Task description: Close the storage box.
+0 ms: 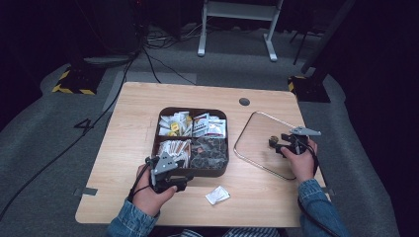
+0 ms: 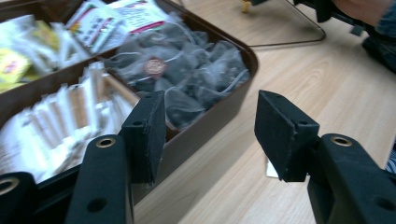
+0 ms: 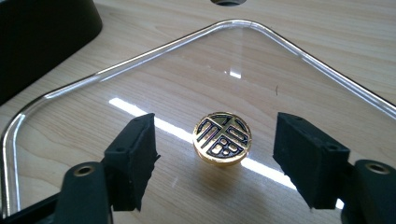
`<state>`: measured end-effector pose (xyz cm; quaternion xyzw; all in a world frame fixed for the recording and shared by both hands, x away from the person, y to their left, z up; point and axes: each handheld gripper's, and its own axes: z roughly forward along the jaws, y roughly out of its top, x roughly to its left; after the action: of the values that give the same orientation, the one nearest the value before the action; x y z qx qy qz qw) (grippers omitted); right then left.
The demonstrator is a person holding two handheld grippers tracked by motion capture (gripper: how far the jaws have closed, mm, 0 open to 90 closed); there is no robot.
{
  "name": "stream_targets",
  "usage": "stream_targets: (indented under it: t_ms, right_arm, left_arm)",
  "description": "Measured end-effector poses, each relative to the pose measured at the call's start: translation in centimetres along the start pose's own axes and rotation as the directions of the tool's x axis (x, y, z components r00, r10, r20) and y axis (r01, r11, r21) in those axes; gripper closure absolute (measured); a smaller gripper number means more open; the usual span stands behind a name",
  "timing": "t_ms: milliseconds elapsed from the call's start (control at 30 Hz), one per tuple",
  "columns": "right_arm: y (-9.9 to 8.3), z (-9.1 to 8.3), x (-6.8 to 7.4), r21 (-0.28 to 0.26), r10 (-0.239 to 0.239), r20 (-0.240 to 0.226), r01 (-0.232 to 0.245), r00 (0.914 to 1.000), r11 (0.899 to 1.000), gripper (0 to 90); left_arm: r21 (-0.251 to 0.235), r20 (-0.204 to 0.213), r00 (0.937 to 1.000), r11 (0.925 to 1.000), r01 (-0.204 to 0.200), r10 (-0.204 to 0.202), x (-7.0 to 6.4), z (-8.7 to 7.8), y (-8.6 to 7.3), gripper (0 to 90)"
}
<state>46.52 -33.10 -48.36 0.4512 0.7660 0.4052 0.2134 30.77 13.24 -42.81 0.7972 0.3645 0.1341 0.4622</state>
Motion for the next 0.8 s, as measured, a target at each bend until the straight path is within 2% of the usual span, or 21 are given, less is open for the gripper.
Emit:
stream_targets:
  t_ms: [167, 400, 567, 667, 800]
  right_arm:
    - [0.0, 1.0, 0.1, 0.035, -0.02, 0.013, 0.02, 0.9997, 0.999, 31.2]
    - [0.1, 2.3, 0.4, 0.07, -0.04, 0.016, 0.039, 0.9991, 0.997, 44.1]
    - [-0.1, 2.5, 0.3, 0.075, -0.033, 0.026, 0.031, 0.9991, 0.997, 51.0]
    - [-0.1, 2.5, 0.0, 0.065, -0.026, 0.03, 0.024, 0.9992, 0.998, 58.1]
    - [-0.2, 2.4, -0.1, 0.059, -0.02, 0.025, 0.018, 0.9995, 0.998, 58.6]
  left_arm:
    - [-0.014, -0.059, 0.9979, 0.9995, 0.028, -0.029, 1.2, -1.4, -0.1, 43.3]
    - [-0.042, -0.111, 0.9911, 0.9967, 0.07, -0.074, 2.9, -2.6, -0.3, 43.0]
    - [-0.036, -0.12, 0.9899, 0.9967, 0.073, -0.077, 3.4, -2.6, -0.4, 43.0]
    - [-0.053, -0.131, 0.9874, 0.9951, 0.083, -0.089, 3.8, -2.9, -0.3, 42.9]
    - [-0.058, -0.138, 0.9861, 0.9946, 0.086, -0.093, 4.0, -3.0, -0.2, 42.9]
